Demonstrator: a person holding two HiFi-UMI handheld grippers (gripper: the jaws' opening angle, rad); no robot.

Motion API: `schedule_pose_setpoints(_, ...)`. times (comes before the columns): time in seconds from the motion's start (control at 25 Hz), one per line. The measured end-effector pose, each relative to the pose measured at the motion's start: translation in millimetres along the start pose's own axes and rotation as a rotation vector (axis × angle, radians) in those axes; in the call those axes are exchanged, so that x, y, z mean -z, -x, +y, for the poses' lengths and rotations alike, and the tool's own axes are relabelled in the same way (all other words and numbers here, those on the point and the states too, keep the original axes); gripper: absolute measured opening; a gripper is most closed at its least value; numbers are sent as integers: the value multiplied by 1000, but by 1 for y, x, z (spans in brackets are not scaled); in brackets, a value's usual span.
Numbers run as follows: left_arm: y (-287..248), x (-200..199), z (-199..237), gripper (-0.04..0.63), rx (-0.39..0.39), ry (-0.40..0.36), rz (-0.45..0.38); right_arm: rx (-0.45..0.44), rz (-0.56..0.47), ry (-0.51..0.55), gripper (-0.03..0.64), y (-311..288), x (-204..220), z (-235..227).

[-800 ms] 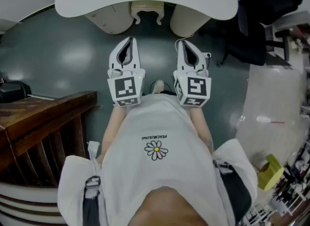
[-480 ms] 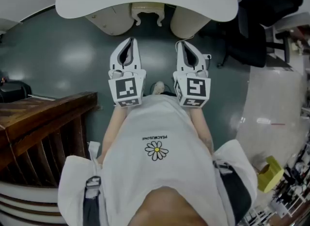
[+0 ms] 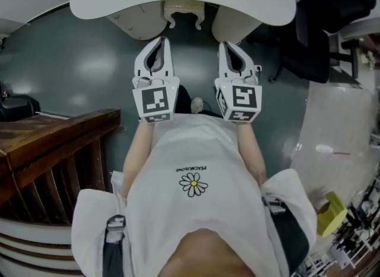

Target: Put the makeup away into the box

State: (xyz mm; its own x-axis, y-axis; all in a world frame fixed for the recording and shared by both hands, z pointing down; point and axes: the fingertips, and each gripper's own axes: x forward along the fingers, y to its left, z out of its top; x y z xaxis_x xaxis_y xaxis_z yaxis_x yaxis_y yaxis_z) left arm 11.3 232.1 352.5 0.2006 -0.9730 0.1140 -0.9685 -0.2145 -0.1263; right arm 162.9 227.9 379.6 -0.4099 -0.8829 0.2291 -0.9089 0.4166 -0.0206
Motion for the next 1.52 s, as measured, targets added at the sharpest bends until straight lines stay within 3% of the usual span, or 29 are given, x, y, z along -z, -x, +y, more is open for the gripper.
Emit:
schedule_pose_setpoints(0.16,-29,-23,21,18,-28,-28,-52,9,-34,38,30,-22,-26,-8)
schedule_pose_setpoints(0.32,-55,-16,36,18,-83,71,-42,55,-63,-5,29,-42,-41,-22)
schedule_pose_setpoints(0.4,-69,-6,39,18,-68,111,-17,59,-67,-14,31,-53,-46,-22)
schedule_pose_setpoints(0.8,-156,-4,79,18,-17,95,-24,70,14,-5,31,-145,-36,-35)
schedule_pose_setpoints(1.16,-262,-9,128,18,66,92,-19,82,59,58,31,-248,-63,-45)
schedule_pose_setpoints(1.36,-304,-20,156,18,100,76,-31,148,52,-15,31,-291,-75,-62)
schedule_pose_setpoints(1.52,-328,-12,163,18,106,79,-8,120,76,-119,31,-313,-70,-66)
